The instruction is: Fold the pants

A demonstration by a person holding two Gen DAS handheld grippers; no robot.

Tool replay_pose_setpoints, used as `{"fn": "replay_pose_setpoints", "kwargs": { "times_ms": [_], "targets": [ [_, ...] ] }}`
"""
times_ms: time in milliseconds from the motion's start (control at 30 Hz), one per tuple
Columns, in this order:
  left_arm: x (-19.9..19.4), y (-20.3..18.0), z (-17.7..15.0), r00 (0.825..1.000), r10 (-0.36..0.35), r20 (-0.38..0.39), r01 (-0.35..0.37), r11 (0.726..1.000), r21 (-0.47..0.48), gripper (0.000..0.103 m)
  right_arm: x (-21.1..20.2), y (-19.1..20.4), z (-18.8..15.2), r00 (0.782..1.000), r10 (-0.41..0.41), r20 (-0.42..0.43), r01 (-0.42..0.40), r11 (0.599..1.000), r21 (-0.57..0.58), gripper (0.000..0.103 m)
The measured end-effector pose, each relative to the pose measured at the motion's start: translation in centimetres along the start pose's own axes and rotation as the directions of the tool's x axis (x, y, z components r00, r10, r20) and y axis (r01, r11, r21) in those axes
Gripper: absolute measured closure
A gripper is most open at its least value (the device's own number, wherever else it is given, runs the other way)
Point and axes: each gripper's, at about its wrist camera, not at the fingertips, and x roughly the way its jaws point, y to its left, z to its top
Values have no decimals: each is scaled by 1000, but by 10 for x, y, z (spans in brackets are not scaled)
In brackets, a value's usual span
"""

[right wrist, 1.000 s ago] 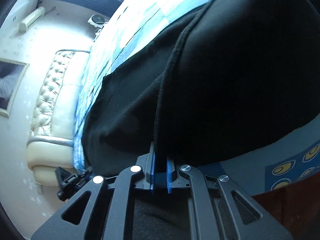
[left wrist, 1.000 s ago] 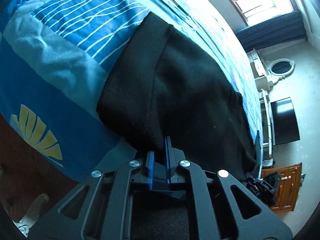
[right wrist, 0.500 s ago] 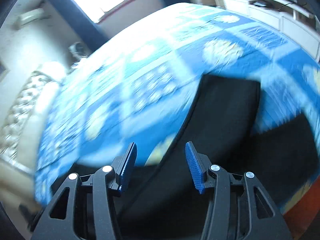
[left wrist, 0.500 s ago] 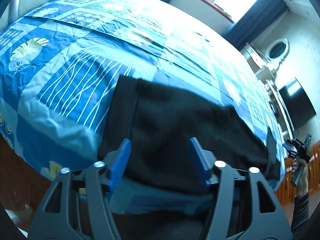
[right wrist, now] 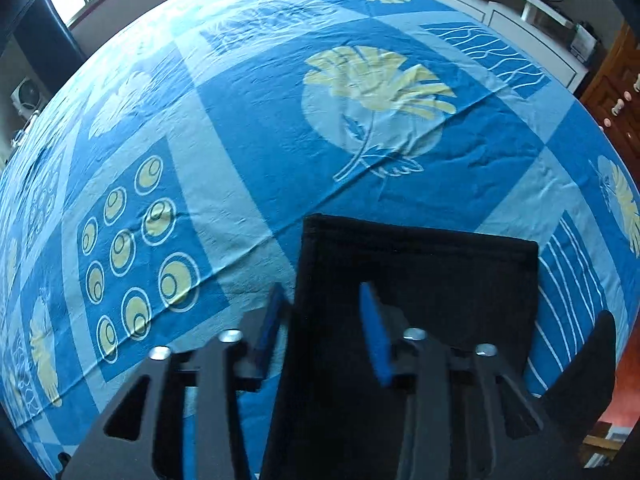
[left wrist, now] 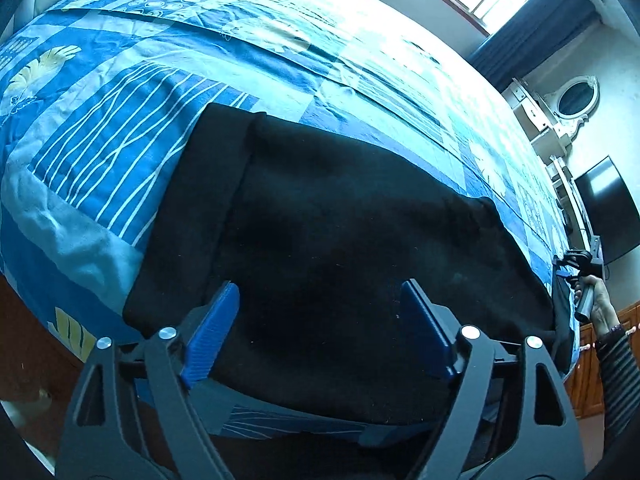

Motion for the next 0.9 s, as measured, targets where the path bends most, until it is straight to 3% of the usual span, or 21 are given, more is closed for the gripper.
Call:
{"fn": "replay_pose_setpoints", "kwargs": {
  "times_ms": [67, 133, 267, 433, 533, 733, 900],
  "targets": [
    [2, -1, 0, 1000, 10, -3, -10, 1000, 7, 19, -14, -13, -4, 996, 92, 21, -93, 995, 38, 94],
    [3, -1, 0, 1000, 16, -2, -16, 1000, 2, 18, -41, -32, -8, 976, 204, 73, -208, 977, 49, 94],
    [3, -1, 0, 1000, 21, -1, -21, 1000, -13, 18, -110, -87, -29, 901, 386, 196, -400, 916, 36, 95],
    [3, -3, 0, 999, 38, 4, -38, 999, -20, 18, -171, -170, -64, 818, 476, 323, -519, 853, 55, 95],
    [4, -5, -1, 999, 51, 6, -51, 999, -17, 17, -180, -229, -99, 784, 504, 362, -571, 814, 104, 95],
    [4, -8, -2, 997, 75, 14, -75, 997, -17, 17, -126, -298, -149, 809, 493, 319, -573, 781, 248, 95],
    [5, -11, -3, 995, 98, 18, -98, 995, -13, 17, -76, -323, -168, 825, 492, 279, -564, 750, 346, 95]
  ]
}}
